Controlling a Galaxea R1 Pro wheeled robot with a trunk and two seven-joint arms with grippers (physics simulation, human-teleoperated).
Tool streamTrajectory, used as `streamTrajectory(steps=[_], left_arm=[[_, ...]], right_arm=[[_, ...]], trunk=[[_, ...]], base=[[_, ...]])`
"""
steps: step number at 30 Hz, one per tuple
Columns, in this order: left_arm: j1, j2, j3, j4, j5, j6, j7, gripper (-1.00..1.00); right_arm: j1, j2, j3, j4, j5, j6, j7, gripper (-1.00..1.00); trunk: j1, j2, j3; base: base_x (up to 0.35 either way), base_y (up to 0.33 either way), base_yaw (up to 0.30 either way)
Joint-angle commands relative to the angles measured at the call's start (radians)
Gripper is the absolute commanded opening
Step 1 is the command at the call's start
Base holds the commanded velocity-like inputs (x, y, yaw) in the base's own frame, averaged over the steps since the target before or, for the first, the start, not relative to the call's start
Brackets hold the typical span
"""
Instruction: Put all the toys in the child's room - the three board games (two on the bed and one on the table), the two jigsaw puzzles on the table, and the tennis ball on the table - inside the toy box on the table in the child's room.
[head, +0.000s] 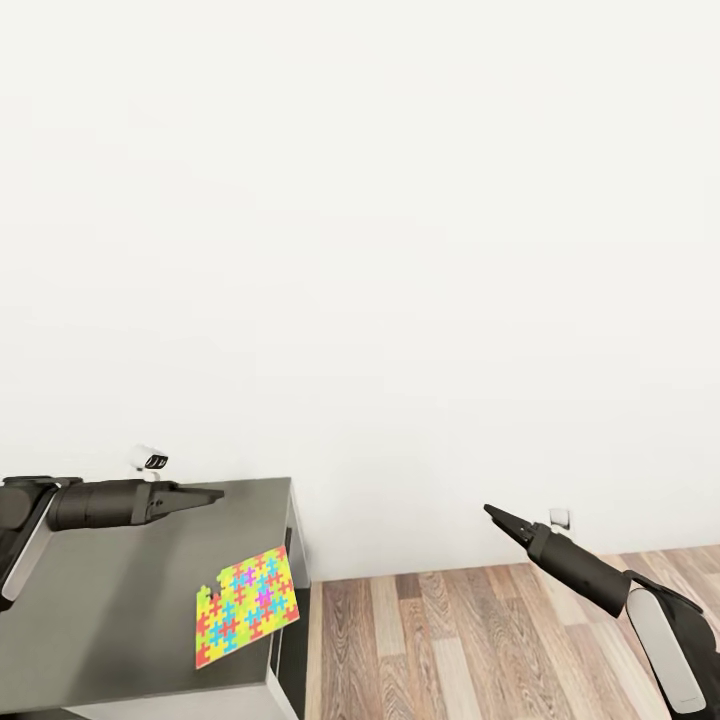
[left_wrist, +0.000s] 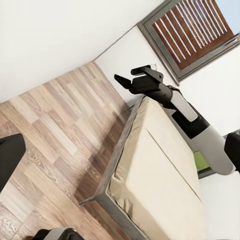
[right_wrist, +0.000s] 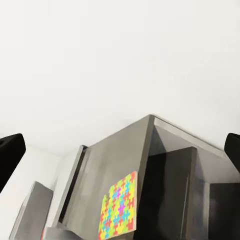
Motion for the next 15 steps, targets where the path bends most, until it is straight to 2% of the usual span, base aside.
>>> streamTrajectory(steps=[1, 15], left_arm=[[-0.001, 0.000, 0.000, 0.000, 0.000, 0.011, -0.004, 1.00], [-0.001, -0.001, -0.001, 0.000, -0.002, 0.011, -0.004, 1.00]], right_arm=[[-0.001, 0.000, -0.001, 0.000, -0.001, 0.006, 0.001, 1.00], [-0.001, 0.001, -0.003, 0.006, 0.002, 0.005, -0.007, 1.00]], trunk=[[0.004, -0.008, -0.003], [0.058, -0.106, -0.024]], base=[[0.000, 0.000, 0.000], [0.000, 0.000, 0.001]])
